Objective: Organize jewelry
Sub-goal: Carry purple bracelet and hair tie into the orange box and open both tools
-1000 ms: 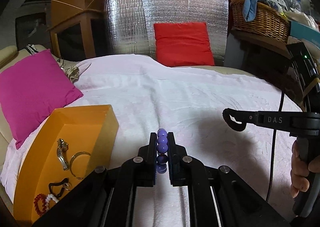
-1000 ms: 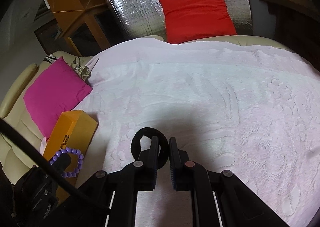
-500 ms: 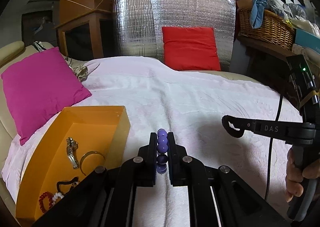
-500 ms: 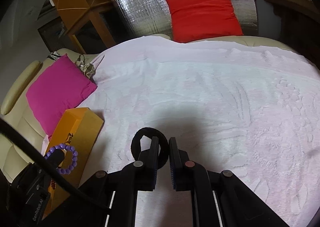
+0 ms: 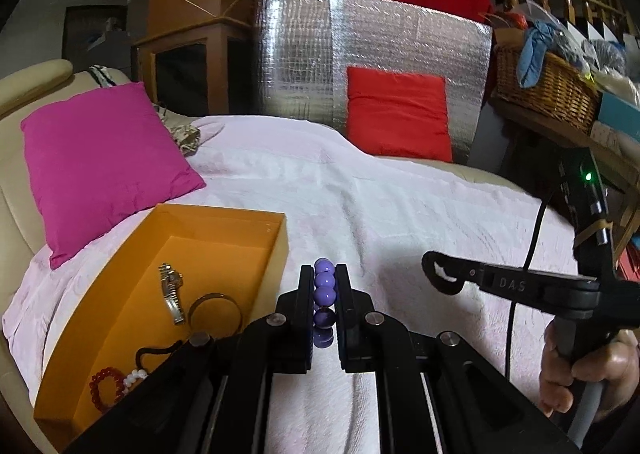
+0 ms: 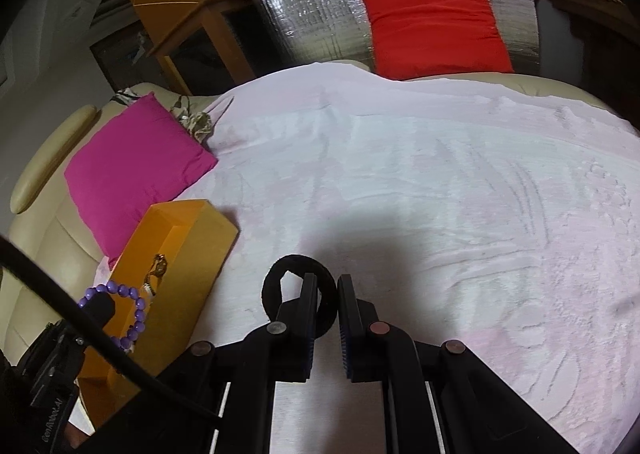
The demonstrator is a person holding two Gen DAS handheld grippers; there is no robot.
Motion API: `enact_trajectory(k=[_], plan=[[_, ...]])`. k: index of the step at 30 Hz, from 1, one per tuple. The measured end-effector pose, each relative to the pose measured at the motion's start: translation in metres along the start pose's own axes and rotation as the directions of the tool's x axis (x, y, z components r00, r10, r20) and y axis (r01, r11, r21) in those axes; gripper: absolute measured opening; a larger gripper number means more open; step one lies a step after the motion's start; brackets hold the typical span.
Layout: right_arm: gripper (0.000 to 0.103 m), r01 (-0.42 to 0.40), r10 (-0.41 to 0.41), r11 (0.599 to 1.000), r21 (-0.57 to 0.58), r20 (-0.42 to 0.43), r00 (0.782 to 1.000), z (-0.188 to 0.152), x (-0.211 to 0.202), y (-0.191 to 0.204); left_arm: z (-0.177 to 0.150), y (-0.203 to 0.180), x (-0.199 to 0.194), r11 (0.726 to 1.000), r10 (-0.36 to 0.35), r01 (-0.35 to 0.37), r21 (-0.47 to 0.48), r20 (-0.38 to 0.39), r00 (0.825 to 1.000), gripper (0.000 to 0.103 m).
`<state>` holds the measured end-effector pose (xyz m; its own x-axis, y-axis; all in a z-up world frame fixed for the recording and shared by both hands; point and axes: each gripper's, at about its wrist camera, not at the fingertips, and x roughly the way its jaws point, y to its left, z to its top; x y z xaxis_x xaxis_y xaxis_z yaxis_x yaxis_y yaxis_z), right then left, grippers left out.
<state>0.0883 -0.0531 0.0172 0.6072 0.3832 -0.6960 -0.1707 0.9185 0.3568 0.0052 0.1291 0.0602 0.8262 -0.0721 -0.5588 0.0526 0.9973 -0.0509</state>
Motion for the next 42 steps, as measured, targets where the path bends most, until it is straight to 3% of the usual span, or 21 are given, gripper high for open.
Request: enact_trajectory(k=[18,30,42], plan=[[0.011,-0.096,0.098,0.994,-0.045,0.037,0.995,-0.005,-0.012,0.062,-0.004,0.054,-0.025,0.984,0.17,-0.166,-0.07,0.052,0.984,0.01],[0.011,-0.137,0.138,0.988,-0.073,0.019,0.99,-0.008,-0.003,0.094,-0.012,0.109,-0.024,0.954,0.275,-0.272,-0.128,0.006,0.961,0.01],[0.011,-0.156,0.157,0.981,-0.118,0.005,0.988,-0.005,0.006,0.126,-0.019,0.146,-0.018,0.933,0.318,-0.321,-0.163,-0.044,0.947,0.01]])
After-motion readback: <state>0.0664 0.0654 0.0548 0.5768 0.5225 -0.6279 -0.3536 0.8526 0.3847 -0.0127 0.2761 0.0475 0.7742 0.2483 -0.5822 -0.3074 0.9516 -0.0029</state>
